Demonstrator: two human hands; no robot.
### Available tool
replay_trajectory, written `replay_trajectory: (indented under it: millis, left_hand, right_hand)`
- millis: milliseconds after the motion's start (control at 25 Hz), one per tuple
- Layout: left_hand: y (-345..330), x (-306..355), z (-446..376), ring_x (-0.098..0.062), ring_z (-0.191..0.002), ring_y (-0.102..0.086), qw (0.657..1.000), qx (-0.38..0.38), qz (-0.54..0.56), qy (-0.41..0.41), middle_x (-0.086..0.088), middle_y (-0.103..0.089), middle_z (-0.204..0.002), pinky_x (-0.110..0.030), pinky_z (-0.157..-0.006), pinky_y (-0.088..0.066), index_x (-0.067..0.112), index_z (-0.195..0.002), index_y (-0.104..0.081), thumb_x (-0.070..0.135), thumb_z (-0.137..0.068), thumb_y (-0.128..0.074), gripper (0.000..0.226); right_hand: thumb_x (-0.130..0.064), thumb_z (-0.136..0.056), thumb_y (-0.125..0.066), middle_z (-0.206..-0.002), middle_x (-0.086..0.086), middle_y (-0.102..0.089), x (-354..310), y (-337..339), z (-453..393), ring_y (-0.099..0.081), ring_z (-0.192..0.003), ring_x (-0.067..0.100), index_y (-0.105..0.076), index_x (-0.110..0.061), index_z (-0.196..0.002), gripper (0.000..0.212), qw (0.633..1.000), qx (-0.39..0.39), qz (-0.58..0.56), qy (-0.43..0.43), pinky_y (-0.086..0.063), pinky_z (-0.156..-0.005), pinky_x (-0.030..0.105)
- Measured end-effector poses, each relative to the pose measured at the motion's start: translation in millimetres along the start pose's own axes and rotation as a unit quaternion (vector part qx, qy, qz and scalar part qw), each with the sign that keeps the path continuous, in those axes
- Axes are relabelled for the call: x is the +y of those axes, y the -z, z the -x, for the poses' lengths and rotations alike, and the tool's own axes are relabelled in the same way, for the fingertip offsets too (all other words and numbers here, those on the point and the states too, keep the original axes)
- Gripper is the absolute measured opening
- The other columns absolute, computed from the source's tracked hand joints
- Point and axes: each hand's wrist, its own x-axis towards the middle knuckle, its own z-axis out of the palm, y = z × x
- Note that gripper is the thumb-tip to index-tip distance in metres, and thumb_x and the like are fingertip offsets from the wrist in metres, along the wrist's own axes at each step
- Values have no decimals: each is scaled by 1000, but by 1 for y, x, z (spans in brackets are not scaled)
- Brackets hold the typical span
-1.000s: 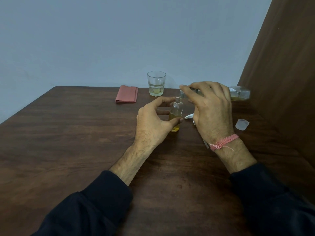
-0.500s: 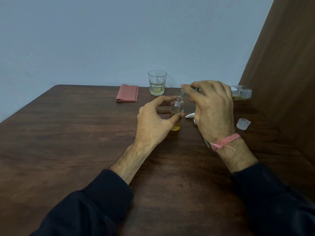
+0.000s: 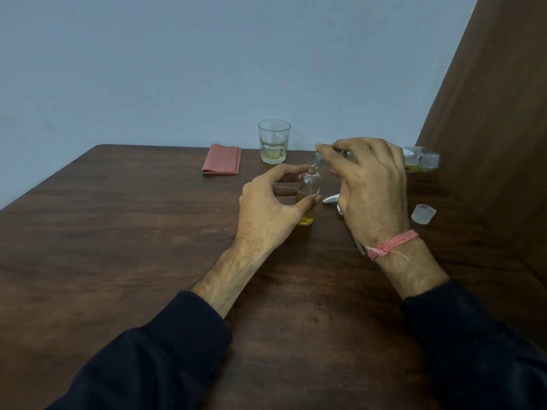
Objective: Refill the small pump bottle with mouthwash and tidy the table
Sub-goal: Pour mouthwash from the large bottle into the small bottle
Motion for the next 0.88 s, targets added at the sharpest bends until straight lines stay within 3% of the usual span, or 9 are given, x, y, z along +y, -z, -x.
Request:
replay_trajectory:
  millis: [160,240,480,880]
  left_hand:
    - [0,-1,0,11,-102,-77,1000,1,-4,2,28,-78,-115,-2,-85,-52,41,-131,-78,44,-80,-102,56]
    - [1,0,0,12,-102,-77,1000,1,-1,3,28,-78,-114,1,-83,-52,40,-132,-79,43,-81,-103,57]
    - [1,1,0,9,-102,-78,1000,-2,-3,3,26,-79,-117,-20,-93,-62,40,-132,-78,44,-80,-102,57]
    - [1,1,0,9,-100,-78,1000,1,-1,13,27,-79,-115,-23,-93,-64,41,-130,-78,45,-79,-103,57]
  right_hand:
    - [5,-86,-76,-133,7,-71,-1,0,-1,-62,-125,37,-68,-21,-146,66,1000,-5,2,-1,-43,-108,54]
    - [4,-86,-76,-133,7,-71,-1,0,-1,-62,-125,36,-68,-21,-146,66,1000,-5,4,-1,-43,-108,53]
    - [4,-85,-76,-133,6,-71,-1,-1,0,-62,-125,36,-68,-22,-146,67,1000,-2,7,-1,-42,-107,52]
    - [3,-87,-75,-133,5,-71,-2,1,-1,-61,-124,35,-68,-23,-146,64,1000,1,11,0,-42,-106,51]
